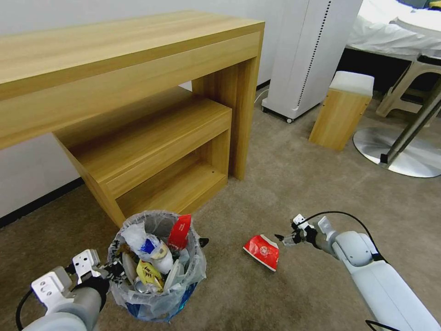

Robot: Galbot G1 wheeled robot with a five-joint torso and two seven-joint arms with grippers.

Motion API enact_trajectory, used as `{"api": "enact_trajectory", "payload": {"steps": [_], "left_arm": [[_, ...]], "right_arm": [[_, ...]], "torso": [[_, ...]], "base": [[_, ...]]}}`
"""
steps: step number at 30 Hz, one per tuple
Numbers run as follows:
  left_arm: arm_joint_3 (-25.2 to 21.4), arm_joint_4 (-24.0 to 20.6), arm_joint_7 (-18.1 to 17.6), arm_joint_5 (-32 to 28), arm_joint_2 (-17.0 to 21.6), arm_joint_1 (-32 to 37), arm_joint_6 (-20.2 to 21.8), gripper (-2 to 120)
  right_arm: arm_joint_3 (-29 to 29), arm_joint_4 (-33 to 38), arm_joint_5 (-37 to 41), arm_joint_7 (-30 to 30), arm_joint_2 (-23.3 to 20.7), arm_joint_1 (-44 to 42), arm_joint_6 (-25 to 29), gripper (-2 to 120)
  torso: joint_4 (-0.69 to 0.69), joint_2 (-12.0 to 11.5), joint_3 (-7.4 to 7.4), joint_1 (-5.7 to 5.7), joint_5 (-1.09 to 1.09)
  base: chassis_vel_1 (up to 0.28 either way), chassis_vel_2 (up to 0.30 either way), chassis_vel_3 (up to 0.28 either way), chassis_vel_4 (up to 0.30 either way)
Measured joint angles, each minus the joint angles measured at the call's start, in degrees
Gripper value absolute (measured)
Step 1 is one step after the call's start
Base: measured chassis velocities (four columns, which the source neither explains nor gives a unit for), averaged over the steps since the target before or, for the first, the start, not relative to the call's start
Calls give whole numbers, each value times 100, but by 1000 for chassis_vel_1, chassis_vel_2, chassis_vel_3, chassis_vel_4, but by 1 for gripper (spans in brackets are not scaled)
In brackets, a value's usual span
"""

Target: Pick up the trash bin and place the garbage on the floor into it.

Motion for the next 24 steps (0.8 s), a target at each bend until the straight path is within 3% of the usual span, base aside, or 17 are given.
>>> {"api": "enact_trajectory", "payload": {"steps": [8,19,24], "left_arm": [[-24,1,-4,48,-35,30,0,1],[-66,2,-9,71,-31,50,0,1],[-57,2,-12,93,-22,36,-2,1]], "right_arm": [[-335,-598,-298,-255,424,364,363,100],[-361,-1210,-572,-337,627,524,470,100],[-223,-1549,-583,-297,738,593,567,84]], "torso": [[1,0,0,0,0],[0,0,0,0,0],[0,0,0,0,0]], "base": [[0,0,0,0],[0,0,0,0],[0,0,0,0]]}}
